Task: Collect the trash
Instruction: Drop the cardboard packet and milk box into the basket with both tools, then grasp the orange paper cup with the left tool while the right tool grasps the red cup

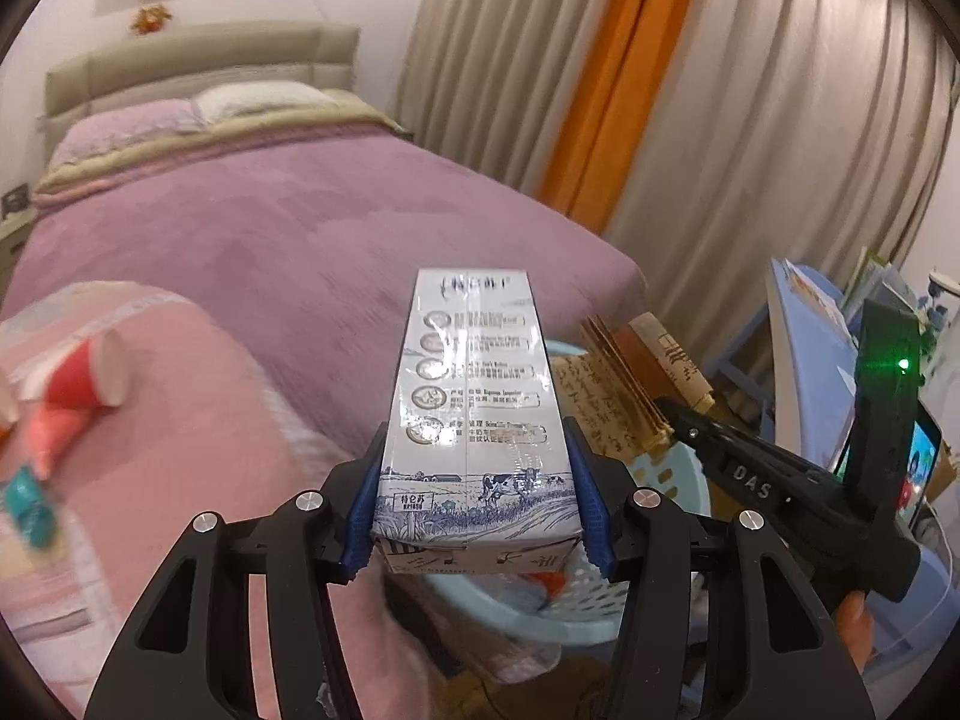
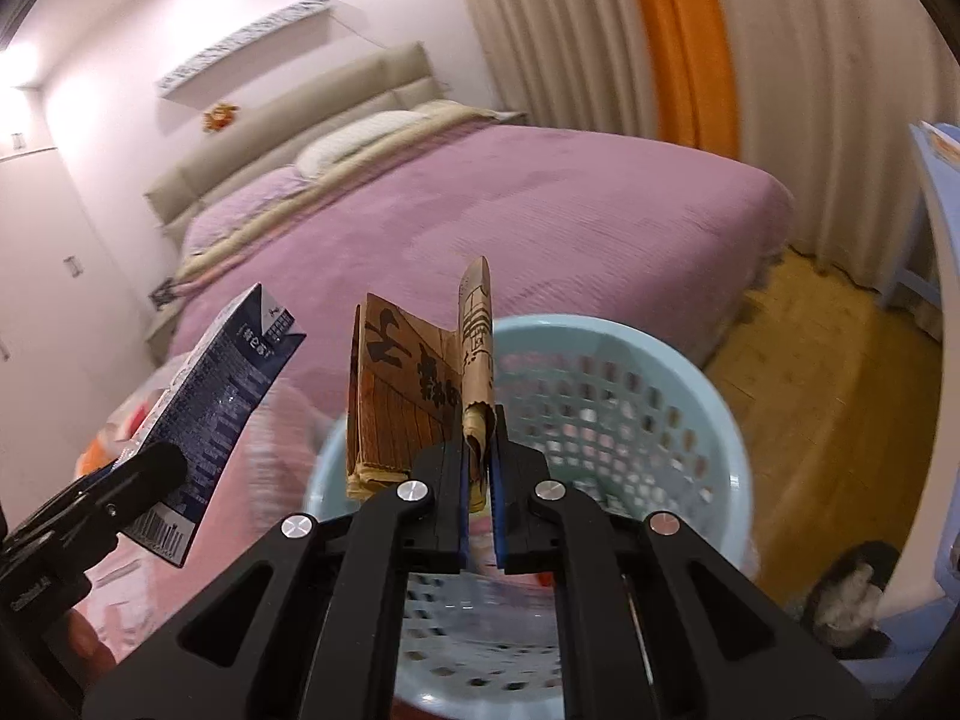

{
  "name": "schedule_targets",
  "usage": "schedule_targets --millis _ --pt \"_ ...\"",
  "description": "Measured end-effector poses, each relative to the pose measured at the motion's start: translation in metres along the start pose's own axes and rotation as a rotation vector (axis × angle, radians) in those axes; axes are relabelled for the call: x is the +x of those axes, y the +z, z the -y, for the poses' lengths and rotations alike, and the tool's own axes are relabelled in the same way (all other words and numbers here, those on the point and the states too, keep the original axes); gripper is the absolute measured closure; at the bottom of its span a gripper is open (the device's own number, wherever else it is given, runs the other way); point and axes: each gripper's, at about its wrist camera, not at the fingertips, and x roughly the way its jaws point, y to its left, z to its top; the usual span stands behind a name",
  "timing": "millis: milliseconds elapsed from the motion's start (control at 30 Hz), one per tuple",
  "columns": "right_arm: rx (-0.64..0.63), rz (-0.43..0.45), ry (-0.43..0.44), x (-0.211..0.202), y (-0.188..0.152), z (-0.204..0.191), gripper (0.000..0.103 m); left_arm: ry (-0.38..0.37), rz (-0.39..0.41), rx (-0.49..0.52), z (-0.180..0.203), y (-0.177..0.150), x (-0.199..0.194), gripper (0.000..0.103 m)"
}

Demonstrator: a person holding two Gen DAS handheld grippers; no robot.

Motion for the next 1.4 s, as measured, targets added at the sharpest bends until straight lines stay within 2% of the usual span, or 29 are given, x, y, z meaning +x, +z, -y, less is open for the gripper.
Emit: schedule_targets --millis 67,100,167,233,433,667,833,1033,1400 --pt "0.012 -0.035 -0.015 0.010 -0.002 0.011 0.098 -0.013 -0.023 -0.001 0.000 -0.002 0.011 0.046" --pt "0.017 -0.049 -0.021 0.015 -0.003 0.014 0.097 -0.006 -0.030 0.001 -0.001 -0.003 0.015 0.040" --pt "0.030 -0.078 -0.030 0.021 -0.005 0.021 0.091 -0.001 -0.041 -0.002 -0.004 -0.009 0.019 0.034" --pt "0.045 -0.089 -0.026 0.024 -0.007 0.025 0.080 0.002 -0.045 -0.001 -0.007 -0.013 0.018 0.034" --pt "0.034 -0.070 -0.030 0.025 -0.013 0.024 0.064 0.008 -0.025 -0.038 -0.022 -0.021 0.002 0.033" --pt "-0.010 -0.051 -0.004 0.015 -0.012 -0.007 0.063 0.024 0.027 -0.088 -0.045 -0.021 -0.027 0.033" --pt "-0.081 -0.036 0.040 0.007 -0.012 -0.039 0.063 0.059 0.092 -0.128 -0.069 -0.021 -0.059 0.033" --pt "-0.200 -0.021 0.113 0.004 -0.017 -0.097 0.059 0.131 0.171 -0.187 -0.113 -0.023 -0.105 0.033" --pt "-0.382 -0.014 0.262 0.021 -0.022 -0.212 0.059 0.351 0.238 -0.378 -0.237 -0.032 -0.181 0.033"
